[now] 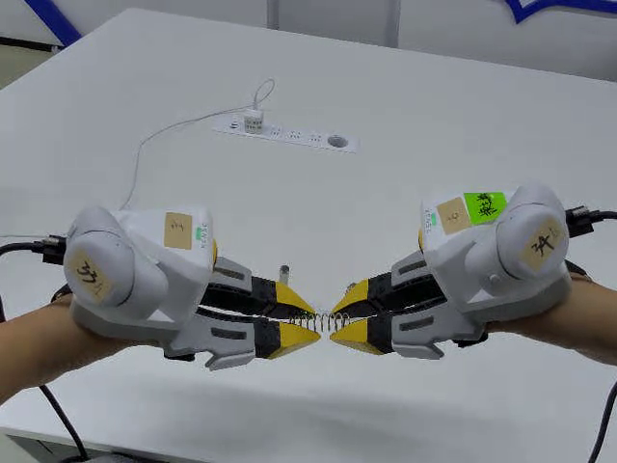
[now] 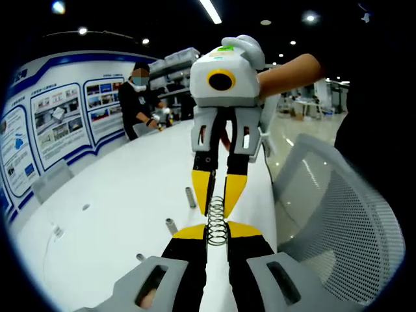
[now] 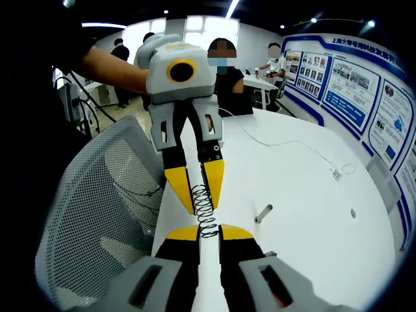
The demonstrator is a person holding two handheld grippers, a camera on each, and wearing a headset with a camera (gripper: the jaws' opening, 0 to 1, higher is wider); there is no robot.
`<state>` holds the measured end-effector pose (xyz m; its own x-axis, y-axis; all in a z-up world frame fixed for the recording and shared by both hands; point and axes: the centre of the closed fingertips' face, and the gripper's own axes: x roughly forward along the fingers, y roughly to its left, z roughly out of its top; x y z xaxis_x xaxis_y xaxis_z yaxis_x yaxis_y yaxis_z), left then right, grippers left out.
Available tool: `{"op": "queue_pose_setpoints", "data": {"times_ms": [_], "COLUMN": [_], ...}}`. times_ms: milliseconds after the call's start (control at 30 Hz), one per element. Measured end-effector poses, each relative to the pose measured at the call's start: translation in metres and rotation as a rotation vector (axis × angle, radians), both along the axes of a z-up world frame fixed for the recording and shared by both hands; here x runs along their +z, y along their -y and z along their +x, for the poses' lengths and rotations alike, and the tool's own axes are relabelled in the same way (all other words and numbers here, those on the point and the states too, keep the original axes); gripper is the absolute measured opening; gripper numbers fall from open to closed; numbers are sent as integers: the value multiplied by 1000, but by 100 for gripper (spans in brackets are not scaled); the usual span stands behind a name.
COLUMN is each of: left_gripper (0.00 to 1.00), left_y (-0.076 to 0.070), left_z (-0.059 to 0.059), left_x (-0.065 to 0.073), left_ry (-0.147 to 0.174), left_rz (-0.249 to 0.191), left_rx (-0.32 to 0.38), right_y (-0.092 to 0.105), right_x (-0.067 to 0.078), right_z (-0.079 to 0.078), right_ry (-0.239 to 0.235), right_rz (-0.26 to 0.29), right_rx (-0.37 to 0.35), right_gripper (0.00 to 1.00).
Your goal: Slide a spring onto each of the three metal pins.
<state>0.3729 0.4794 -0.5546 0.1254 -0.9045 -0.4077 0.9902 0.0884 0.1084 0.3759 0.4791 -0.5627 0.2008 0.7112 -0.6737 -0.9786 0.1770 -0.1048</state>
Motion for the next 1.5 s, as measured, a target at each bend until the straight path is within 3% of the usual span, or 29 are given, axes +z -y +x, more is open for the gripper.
{"op": "queue_pose_setpoints", "data": {"times_ms": [400,533,600,700,833,900,1133,1200,1267,1500], "left_gripper": [10,10,10,10,10,10,11,11,12,24], "left_y": [0,1,1,2,4,4,3,1,-1,-9], "left_z": [4,2,0,0,0,0,1,1,3,9], "left_x": [-1,-2,-3,-3,0,3,0,0,2,1], "left_ry": [6,12,12,12,-24,-27,-27,-58,-48,-68], "left_rz": [9,15,17,18,-10,-26,-16,-27,-46,-57], "left_rx": [28,18,11,11,31,35,55,76,89,135], "right_y": [-4,-7,-11,-13,-21,-24,-32,-33,-35,-42], "right_x": [16,21,27,29,39,44,42,41,41,43], "right_z": [-1,-6,-9,-8,-8,-7,-5,-4,-3,3], "right_ry": [-34,-40,-47,-43,-52,-57,-42,-44,-47,-40], "right_rz": [74,103,144,148,218,252,235,237,240,243], "right_rx": [-27,-8,3,5,-4,-14,-16,-22,-24,-21], "right_gripper": [11,11,11,11,11,11,11,11,11,11]}}
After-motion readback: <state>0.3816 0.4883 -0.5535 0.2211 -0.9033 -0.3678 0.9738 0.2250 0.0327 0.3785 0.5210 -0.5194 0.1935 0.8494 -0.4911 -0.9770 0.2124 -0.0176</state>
